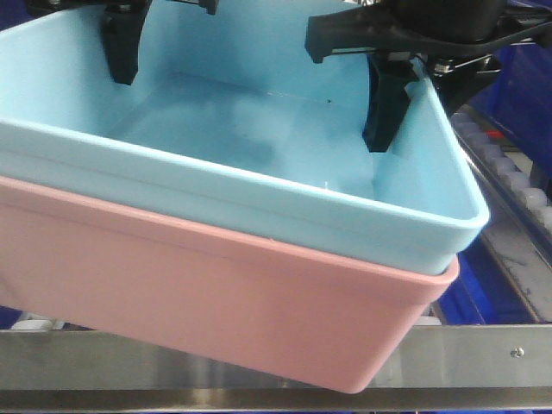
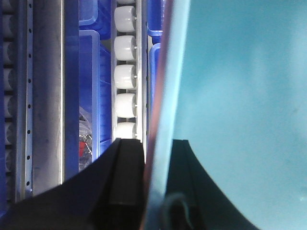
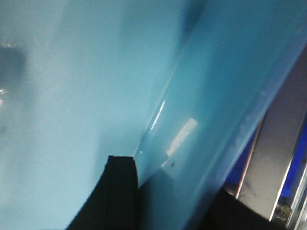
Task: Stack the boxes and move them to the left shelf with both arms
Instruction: 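Lower the stacked bins with both grippers onto the roller-track shelf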
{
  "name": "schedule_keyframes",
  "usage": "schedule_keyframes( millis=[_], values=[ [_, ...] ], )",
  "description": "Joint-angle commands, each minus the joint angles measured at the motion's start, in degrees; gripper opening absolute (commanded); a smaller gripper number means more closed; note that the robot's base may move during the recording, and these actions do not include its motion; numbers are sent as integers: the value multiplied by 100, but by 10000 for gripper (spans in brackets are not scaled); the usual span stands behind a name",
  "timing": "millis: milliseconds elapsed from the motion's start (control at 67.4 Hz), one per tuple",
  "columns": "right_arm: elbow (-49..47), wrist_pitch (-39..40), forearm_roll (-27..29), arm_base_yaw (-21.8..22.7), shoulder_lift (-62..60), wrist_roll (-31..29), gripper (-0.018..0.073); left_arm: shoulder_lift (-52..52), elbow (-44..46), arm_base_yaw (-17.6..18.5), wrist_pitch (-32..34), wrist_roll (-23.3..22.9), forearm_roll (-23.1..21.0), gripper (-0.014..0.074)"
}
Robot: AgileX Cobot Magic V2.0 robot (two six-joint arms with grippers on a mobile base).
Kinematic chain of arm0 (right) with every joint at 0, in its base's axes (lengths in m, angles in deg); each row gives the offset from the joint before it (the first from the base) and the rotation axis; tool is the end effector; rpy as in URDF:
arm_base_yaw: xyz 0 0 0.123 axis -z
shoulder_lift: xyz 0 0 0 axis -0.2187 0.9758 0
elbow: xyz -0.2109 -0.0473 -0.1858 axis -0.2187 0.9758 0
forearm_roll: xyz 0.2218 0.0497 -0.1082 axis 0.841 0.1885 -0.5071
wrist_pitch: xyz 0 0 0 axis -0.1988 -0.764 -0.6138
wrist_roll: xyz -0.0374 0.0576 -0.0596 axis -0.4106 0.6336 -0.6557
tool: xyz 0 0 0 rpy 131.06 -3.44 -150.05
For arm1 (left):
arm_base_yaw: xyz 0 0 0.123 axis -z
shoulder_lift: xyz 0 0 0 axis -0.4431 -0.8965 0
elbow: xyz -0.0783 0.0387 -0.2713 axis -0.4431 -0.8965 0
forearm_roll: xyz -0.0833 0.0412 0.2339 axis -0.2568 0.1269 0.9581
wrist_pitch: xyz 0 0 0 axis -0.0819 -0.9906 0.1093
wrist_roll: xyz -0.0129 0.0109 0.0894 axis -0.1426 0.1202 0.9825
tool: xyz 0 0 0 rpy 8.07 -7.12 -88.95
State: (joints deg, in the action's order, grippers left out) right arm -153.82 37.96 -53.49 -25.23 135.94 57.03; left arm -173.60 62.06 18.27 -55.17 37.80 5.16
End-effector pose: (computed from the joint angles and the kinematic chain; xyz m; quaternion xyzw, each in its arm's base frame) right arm 0.2609 0.1911 0.2967 -0.1327 0.9515 0.0905 0.2625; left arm 0.2717 -0.2155 0.3284 0.0525 0.9522 0.0208 0.3001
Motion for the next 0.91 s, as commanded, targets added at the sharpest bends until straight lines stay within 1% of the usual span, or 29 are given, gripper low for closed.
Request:
schedule_keyframes(
  millis=[0, 282, 327, 356, 445, 520, 564, 713, 802, 891],
  values=[
    [-389, 1413, 602, -180, -288, -157, 57, 221, 246, 249, 1280, -69, -756, -8],
    [-389, 1372, 597, -180, -288, -204, 57, 221, 246, 249, 1342, -69, -745, -8],
    [-389, 1372, 542, -180, -288, -278, 57, 221, 246, 249, 1314, -20, -745, -8],
    [-389, 1372, 476, -180, -288, -324, 57, 221, 246, 249, 1301, 92, -733, -8],
    [-389, 1361, 263, -169, -288, -343, 57, 221, 246, 237, 1277, 166, -567, -8],
    [-389, 1336, 247, -100, -288, -338, 57, 233, 246, 227, 1241, 176, -419, -8],
    [-389, 1327, 247, -32, -288, -338, 57, 241, 246, 213, 1227, 188, -406, -8],
    [-476, 1222, 247, 283, -282, -345, 57, 241, 246, -23, 1214, 244, -406, -8],
    [-667, 1117, 247, 443, -258, -458, 57, 241, 246, -262, 1248, 244, -418, -8],
    [-1040, 985, 247, 569, -160, -645, 57, 229, 246, -508, 1443, 244, -495, -8]
  ],
)
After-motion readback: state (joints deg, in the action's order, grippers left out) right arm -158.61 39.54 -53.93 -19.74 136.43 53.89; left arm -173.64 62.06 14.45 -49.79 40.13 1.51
